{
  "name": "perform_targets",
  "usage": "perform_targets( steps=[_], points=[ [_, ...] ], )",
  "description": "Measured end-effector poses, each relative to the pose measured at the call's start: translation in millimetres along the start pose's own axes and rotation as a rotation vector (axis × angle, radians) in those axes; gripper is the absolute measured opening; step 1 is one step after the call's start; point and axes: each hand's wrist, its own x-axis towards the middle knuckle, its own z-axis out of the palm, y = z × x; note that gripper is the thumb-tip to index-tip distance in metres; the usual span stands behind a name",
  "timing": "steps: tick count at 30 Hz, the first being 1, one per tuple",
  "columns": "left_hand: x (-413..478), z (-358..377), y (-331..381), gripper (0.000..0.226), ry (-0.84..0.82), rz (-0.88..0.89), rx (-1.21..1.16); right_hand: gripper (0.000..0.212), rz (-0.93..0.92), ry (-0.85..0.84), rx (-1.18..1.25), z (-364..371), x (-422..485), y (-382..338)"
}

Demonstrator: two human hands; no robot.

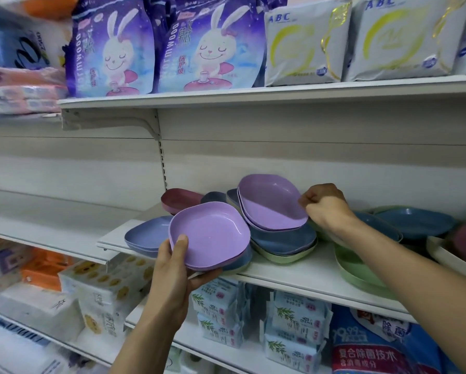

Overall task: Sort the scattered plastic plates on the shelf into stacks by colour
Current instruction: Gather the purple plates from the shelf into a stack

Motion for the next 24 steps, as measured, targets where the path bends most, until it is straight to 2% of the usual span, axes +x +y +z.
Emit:
perform_targets(
  steps=[7,12,16,19,21,22,24],
  points=[
    [-11.0,9.9,0.2,0.038,-0.075,0.058,0.007,0.011,-0.180,-0.063,0.068,17.0,-19.2,-29.0],
    [-16.8,14.2,1.4,0.046,-0.086,0.060,-0.026,0.014,-0.298,-0.004,-0.102,31.2,-35.1,-48.3],
    [-20.0,13.3,2.5,0.054,-0.084,0.051,-0.038,0.011,-0.345,-0.030,-0.136,43.9,-48.8,-55.5],
    [-17.1,8.4,2.6,0.041,-0.069,0.041,-0.023,0.012,-0.359,-0.092,-0.149,48.1,-48.2,-52.9],
    [-13.9,2.2,3.1,0.037,-0.041,0.018,-0.030,0.028,-0.346,-0.139,-0.109,40.8,-41.8,-52.2],
    [-12.3,-1.0,4.0,0.036,-0.026,0.008,-0.039,0.034,-0.311,-0.132,-0.052,33.2,-36.0,-51.3],
    [-8.9,-8.7,6.3,0.035,-0.002,0.007,-0.061,0.031,-0.233,-0.074,0.051,11.2,-24.1,-48.0]
  ],
)
